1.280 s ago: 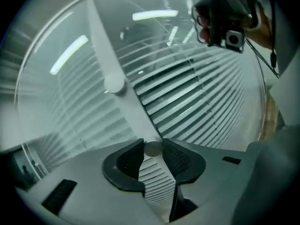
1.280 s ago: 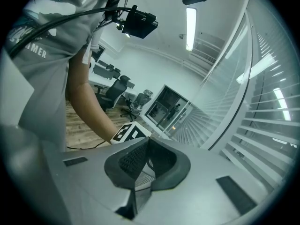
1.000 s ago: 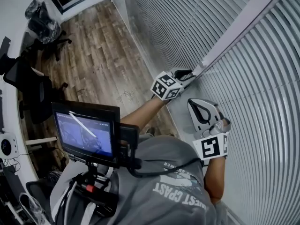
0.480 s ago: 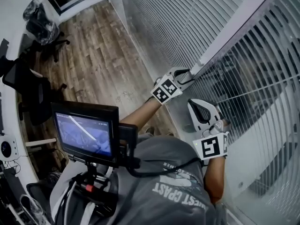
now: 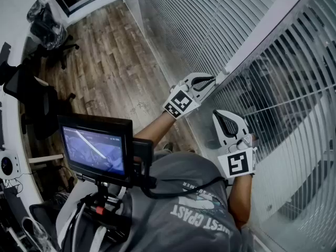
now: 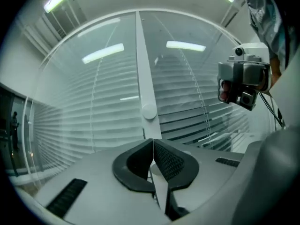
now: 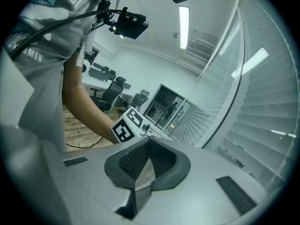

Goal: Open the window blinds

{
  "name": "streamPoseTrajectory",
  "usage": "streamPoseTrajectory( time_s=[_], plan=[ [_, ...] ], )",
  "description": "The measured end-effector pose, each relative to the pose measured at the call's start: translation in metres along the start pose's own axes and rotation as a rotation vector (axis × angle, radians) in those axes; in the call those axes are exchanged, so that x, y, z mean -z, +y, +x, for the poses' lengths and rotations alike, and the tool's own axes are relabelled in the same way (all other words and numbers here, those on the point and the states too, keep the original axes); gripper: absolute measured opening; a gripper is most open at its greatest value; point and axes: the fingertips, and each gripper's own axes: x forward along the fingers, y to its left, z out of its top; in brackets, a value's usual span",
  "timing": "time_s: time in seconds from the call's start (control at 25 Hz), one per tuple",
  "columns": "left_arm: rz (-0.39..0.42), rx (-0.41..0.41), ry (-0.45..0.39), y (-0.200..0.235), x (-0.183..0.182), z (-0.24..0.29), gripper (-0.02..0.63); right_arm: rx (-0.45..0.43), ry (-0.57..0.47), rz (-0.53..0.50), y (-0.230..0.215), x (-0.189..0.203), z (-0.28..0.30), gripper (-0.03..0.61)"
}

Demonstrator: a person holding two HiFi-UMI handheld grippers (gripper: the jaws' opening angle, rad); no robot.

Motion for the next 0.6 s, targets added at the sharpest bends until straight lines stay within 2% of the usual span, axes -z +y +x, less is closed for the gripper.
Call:
streamPoseTrajectory(
  time_s=[0.04,0.12,0.6],
  plan=[
    [0.024,-0.003,-0.020,-0.0008,-0.0043,-0.0021,0.003,0.002,0.001,0.003,-0.0004,0.0004,0.0001,-0.006],
    [0.051,-0.008,-0.043,-0.0021,-0.0093,-0.0052,0.003,0.004,0.002,0.008,-0.0012,0.0012,0.0001,-0.006],
    [0.055,-0.001,-0.057,-0.0048,-0.0134,-0.0066,0.003,-0.012,0.037,0.032,0.0023,0.0098,0.0004,-0.006]
  ],
)
